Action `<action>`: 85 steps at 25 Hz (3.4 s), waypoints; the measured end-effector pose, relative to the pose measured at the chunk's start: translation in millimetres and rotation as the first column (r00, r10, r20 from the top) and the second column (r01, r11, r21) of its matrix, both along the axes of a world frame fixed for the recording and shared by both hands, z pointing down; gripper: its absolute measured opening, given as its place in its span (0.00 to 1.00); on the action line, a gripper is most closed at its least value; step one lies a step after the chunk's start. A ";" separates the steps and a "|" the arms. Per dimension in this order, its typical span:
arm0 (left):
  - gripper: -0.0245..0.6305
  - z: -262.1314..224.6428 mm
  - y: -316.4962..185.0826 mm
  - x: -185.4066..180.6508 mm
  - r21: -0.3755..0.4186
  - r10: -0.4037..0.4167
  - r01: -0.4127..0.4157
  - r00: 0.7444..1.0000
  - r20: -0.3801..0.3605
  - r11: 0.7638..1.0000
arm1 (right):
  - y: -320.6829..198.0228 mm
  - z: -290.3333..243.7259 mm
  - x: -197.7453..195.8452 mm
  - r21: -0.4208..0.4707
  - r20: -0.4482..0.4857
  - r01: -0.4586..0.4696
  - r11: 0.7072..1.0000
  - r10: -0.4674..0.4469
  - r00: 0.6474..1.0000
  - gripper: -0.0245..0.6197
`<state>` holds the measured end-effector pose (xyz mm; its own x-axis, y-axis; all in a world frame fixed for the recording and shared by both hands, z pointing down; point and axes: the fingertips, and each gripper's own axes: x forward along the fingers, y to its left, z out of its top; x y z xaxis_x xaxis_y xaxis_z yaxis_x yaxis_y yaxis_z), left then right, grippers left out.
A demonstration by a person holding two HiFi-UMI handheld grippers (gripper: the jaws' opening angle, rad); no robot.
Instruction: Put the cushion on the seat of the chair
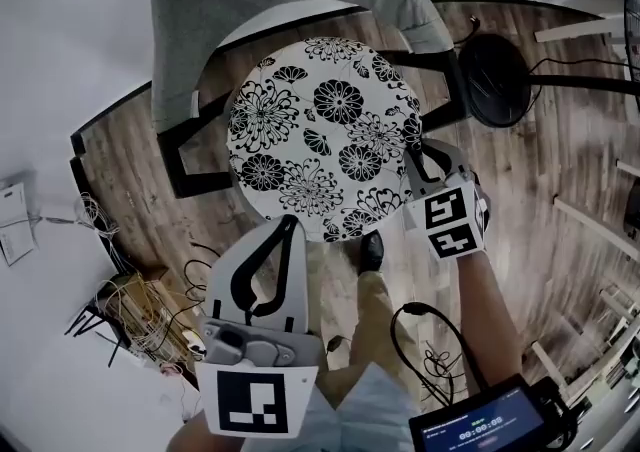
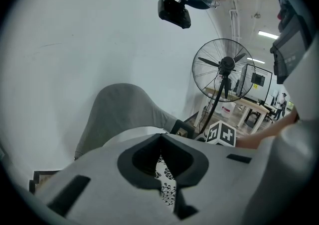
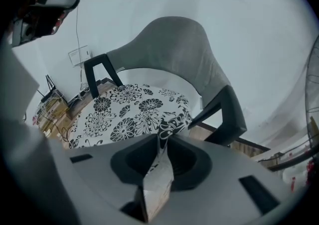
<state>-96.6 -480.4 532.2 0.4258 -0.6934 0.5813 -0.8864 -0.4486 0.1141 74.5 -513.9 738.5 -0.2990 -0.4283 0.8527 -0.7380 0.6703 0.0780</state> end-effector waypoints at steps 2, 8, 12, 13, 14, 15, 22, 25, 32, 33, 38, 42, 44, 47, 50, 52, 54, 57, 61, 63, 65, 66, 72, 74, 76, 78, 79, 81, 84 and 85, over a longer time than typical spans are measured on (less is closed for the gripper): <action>0.05 1.2 1.4 -0.2 0.000 0.004 -0.004 1.000 -0.004 1.000 | 0.5 5.9 4.3 -0.006 -0.012 -0.022 1.000 0.021 1.000 0.15; 0.05 7.0 8.8 -1.2 -0.014 0.027 -0.027 1.000 0.003 1.000 | -1.3 15.0 12.0 -0.004 -0.067 -0.042 0.999 0.041 0.997 0.19; 0.05 6.8 8.8 -0.6 -0.009 0.029 -0.029 1.000 -0.001 1.000 | -2.8 12.7 17.6 -0.002 -0.069 -0.074 0.997 0.074 0.995 0.25; 0.05 6.8 9.4 -0.4 -0.010 0.031 -0.031 1.000 0.002 0.999 | -2.2 11.6 18.1 0.001 -0.058 -0.084 0.996 0.084 0.995 0.25; 0.05 6.5 9.7 0.0 -0.011 0.031 -0.031 1.000 0.003 0.999 | -1.9 10.2 18.8 0.004 -0.050 -0.091 0.996 0.091 0.995 0.25; 0.05 5.6 9.7 0.5 -0.011 0.031 -0.031 1.000 0.003 0.999 | -1.7 8.5 19.7 0.007 -0.047 -0.093 0.996 0.093 0.995 0.25; 0.05 -6.5 13.5 3.8 0.016 0.023 -0.023 1.000 -0.002 1.000 | 2.8 -8.2 22.6 0.026 -0.054 -0.087 0.996 0.088 0.995 0.24; 0.05 -15.8 16.9 5.7 0.037 0.017 -0.017 1.000 0.000 0.999 | 4.8 -20.7 21.6 0.045 -0.036 -0.091 0.995 0.092 0.995 0.23; 0.05 -59.3 36.6 10.0 0.094 -0.024 0.025 1.000 -0.008 0.995 | 19.3 -93.7 10.5 0.127 0.042 -0.108 0.986 0.104 0.994 0.22; 0.05 -69.1 39.7 10.0 0.107 -0.037 0.038 0.999 -0.015 0.993 | 23.7 -111.0 6.1 0.147 0.066 -0.114 0.983 0.105 0.992 0.22; 0.05 -126.2 44.8 12.6 0.227 -0.099 0.106 0.994 -0.039 0.968 | 31.0 -210.5 -11.8 0.288 0.188 -0.129 0.949 0.076 0.979 0.20; 0.05 -177.0 54.7 20.9 0.334 -0.131 0.141 0.990 -0.051 0.932 | 43.7 -300.1 -23.6 0.413 0.285 -0.139 0.900 0.017 0.958 0.20; 0.05 -203.2 64.1 28.5 0.381 -0.140 0.153 0.988 -0.063 0.912 | 56.7 -344.8 -26.7 0.465 0.334 -0.155 0.871 -0.011 0.942 0.19; 0.05 -242.5 81.5 40.7 0.445 -0.152 0.166 0.986 -0.067 0.880 | 78.9 -402.1 -23.5 0.520 0.404 -0.195 0.832 -0.039 0.914 0.14; 0.05 -277.8 95.4 52.0 0.501 -0.162 0.173 0.985 -0.066 0.848 | 96.8 -442.8 -12.4 0.570 0.439 -0.224 0.790 -0.062 0.896 0.06; 0.05 -297.9 103.4 56.9 0.533 -0.170 0.183 0.983 -0.074 0.826 | 109.7 -461.6 -7.3 0.585 0.446 -0.232 0.777 -0.069 0.892 0.05; 0.05 -314.2 111.6 61.6 0.562 -0.180 0.194 0.980 -0.081 0.804 | 123.2 -473.6 -1.1 0.596 0.443 -0.231 0.769 -0.074 0.894 0.05; 0.05 -331.5 122.2 70.8 0.600 -0.183 0.197 0.979 -0.084 0.776 | 138.3 -484.0 8.7 0.618 0.435 -0.228 0.752 -0.086 0.896 0.05; 0.05 -338.7 135.0 78.4 0.619 -0.190 0.200 0.978 -0.083 0.759 | 150.6 -494.4 15.3 0.641 0.433 -0.228 0.733 -0.100 0.896 0.05; 0.05 -340.6 139.3 78.9 0.624 -0.196 0.204 0.977 -0.082 0.754 | 154.0 -500.3 17.3 0.650 0.437 -0.234 0.723 -0.103 0.894 0.05; 0.05 -343.1 141.7 79.3 0.629 -0.198 0.204 0.977 -0.080 0.751 | 156.1 -505.7 18.9 0.657 0.439 -0.240 0.714 -0.105 0.892 0.05; 0.05 -344.1 142.2 80.0 0.630 -0.198 0.202 0.977 -0.077 0.750 | 156.6 -507.9 19.8 0.661 0.440 -0.241 0.710 -0.107 0.892 0.05; 0.05 -348.5 142.6 83.7 0.639 -0.192 0.191 0.979 -0.068 0.745 | 157.8 -513.8 23.7 0.672 0.448 -0.255 0.695 -0.106 0.888 0.04; 0.05 -349.4 143.7 82.9 0.639 -0.193 0.190 0.979 -0.067 0.745 | 159.6 -513.6 22.6 0.670 0.450 -0.256 0.697 -0.108 0.887 0.04; 0.05 -350.2 145.1 83.1 0.638 -0.193 0.192 0.979 -0.069 0.746 | 161.5 -513.6 22.3 0.669 0.451 -0.256 0.698 -0.108 0.886 0.04; 0.05 -350.9 146.3 84.0 0.640 -0.191 0.190 0.979 -0.068 0.745 | 162.8 -513.6 22.6 0.668 0.453 -0.257 0.698 -0.108 0.885 0.04; 0.05 -350.8 146.6 84.3 0.639 -0.190 0.188 0.980 -0.067 0.746 | 163.0 -513.5 22.5 0.668 0.453 -0.257 0.698 -0.108 0.885 0.04; 0.05 -350.2 146.2 84.3 0.638 -0.188 0.184 0.980 -0.063 0.748 | 162.7 -512.7 21.9 0.667 0.454 -0.258 0.699 -0.107 0.885 0.04; 0.05 -348.8 144.5 84.1 0.635 -0.187 0.184 0.980 -0.063 0.750 | 161.2 -510.7 21.5 0.664 0.454 -0.257 0.702 -0.105 0.885 0.04; 0.05 -348.8 144.0 84.2 0.636 -0.186 0.183 0.980 -0.063 0.750 | 160.9 -510.3 21.5 0.664 0.453 -0.256 0.703 -0.105 0.885 0.04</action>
